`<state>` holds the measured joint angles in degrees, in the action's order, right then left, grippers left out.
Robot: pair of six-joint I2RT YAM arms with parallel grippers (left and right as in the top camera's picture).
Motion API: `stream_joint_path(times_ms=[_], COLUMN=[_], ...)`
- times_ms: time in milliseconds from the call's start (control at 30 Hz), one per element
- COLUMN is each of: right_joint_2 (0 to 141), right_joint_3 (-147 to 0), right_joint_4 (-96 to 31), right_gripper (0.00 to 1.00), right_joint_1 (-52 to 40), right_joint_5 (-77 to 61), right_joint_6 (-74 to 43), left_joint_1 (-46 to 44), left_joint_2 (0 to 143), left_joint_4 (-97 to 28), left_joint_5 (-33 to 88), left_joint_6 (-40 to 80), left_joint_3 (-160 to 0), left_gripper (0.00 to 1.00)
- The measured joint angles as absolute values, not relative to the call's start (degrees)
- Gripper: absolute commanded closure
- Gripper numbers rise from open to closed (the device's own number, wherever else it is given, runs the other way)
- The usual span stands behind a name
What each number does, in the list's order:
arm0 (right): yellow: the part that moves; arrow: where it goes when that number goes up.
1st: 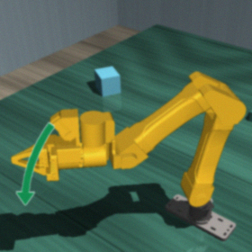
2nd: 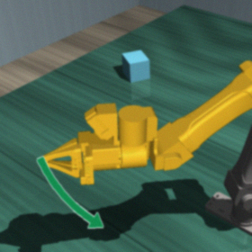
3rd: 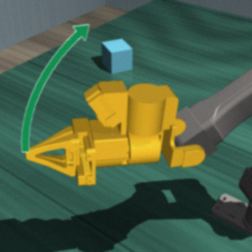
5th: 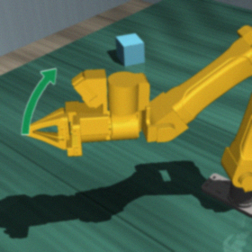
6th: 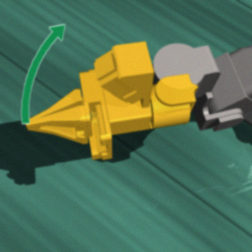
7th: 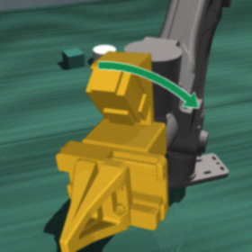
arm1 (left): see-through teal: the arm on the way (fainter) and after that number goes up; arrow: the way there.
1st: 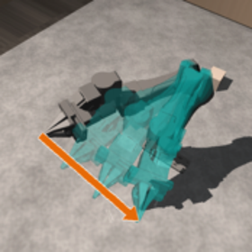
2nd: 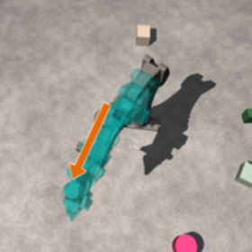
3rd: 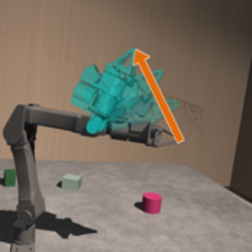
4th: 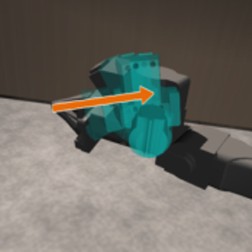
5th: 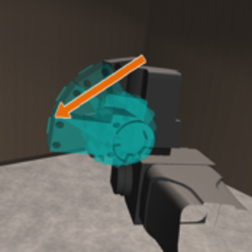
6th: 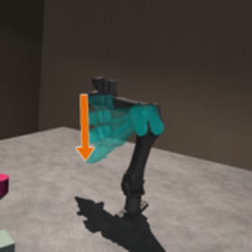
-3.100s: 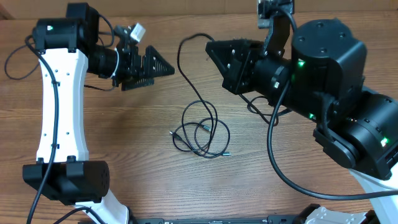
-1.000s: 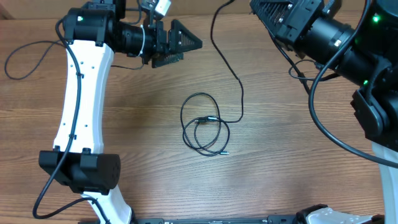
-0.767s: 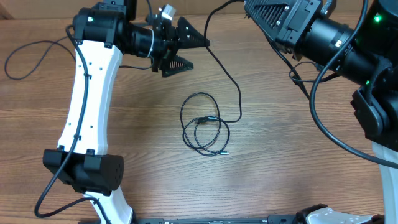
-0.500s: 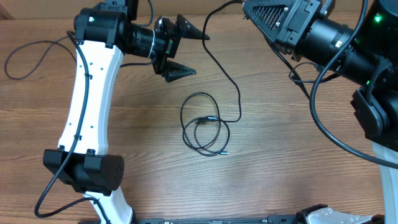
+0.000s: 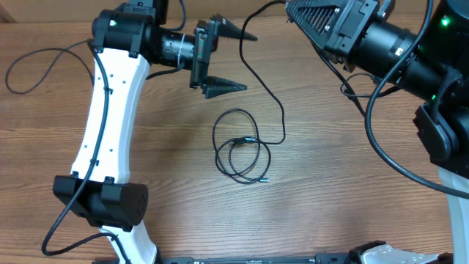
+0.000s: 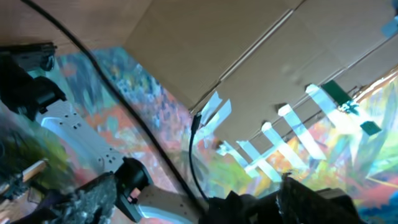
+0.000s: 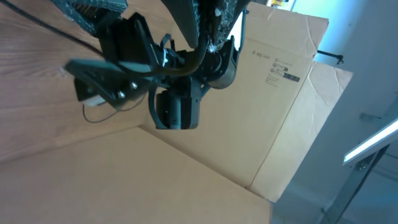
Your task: Untangle cables
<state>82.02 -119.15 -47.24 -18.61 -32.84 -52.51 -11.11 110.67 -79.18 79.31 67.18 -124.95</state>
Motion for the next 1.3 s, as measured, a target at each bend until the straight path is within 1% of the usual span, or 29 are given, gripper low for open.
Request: stream_joint_path(times_ms=[100,167,233,333,433,567,667,767,800,867,933,1033,1100,1133,1300], right_joint_2=[82.0,82.0,82.0,82.0,82.0,82.0,82.0,82.0,82.0,82.0,82.0,82.0,82.0,82.0,82.0], right_joint_3=[-119.2,-119.2,-119.2,-119.2,-119.2,-119.2,-119.2,-119.2,-119.2,-119.2,-119.2,-119.2,-119.2,-119.2,-119.2], right_joint_4=[-46.2,-45.6,-45.2,-44.1,-41.7,-37.8,-36.9,-36.9,-36.7,-35.6,-34.5,-33.2,-32.8,-32.7,-32.6], right_gripper=[0.96,0.96,0.96,0.96,0.96,0.96,0.96,0.96,0.96,0.96,0.96,0.96,0.96,0.96,0.96], right_joint_1=[-19.0,-19.2,-19.2,-19.2,-19.2,-19.2,-19.2,-19.2,-19.2,-19.2,-19.2,-19.2,-19.2,-19.2,-19.2], right_joint_5=[-32.9,-32.9,-33.1,-33.5,-34.6,-36.4,-37.5,-38.0,-38.1,-38.2,-38.3,-38.6,-38.6,-38.6,-38.6], right_joint_6=[-52.5,-53.0,-53.8,-54.4,-54.8,-55.3,-55.3,-55.3,-55.4,-55.5,-55.5,-55.7,-56.2,-56.2,-56.8], left_joint_1=[-12.1,-12.4,-12.7,-12.8,-12.8,-12.8,-12.8,-12.8,-12.8,-12.8,-12.8,-12.8,-12.8,-12.8,-12.8], left_joint_2=[110.7,110.7,110.7,110.7,110.7,110.7,110.7,110.7,110.7,110.7,110.7,110.7,110.7,110.7,110.7], left_joint_4=[-79.2,-79.2,-79.2,-79.2,-79.2,-79.2,-79.2,-79.2,-79.2,-79.2,-79.2,-79.2,-79.2,-79.2,-79.2], left_joint_5=[78.7,77.1,75.8,74.7,74.1,74.3,75.7,77.5,77.8,77.8,77.6,77.1,76.5,76.3,75.2], left_joint_6=[68.3,69.1,69.6,70.2,70.4,70.6,70.6,70.6,70.6,70.6,70.6,70.6,70.5,70.6,70.6], left_joint_3=[-124.9,-124.9,-124.9,-124.9,-124.9,-124.9,-124.9,-124.9,-124.9,-124.9,-124.9,-124.9,-124.9,-124.9,-124.9], left_gripper=[0.29,0.30,0.33,0.33,0.37,0.36,0.40,0.42,0.44,0.44,0.47,0.59,0.64,0.66,0.66])
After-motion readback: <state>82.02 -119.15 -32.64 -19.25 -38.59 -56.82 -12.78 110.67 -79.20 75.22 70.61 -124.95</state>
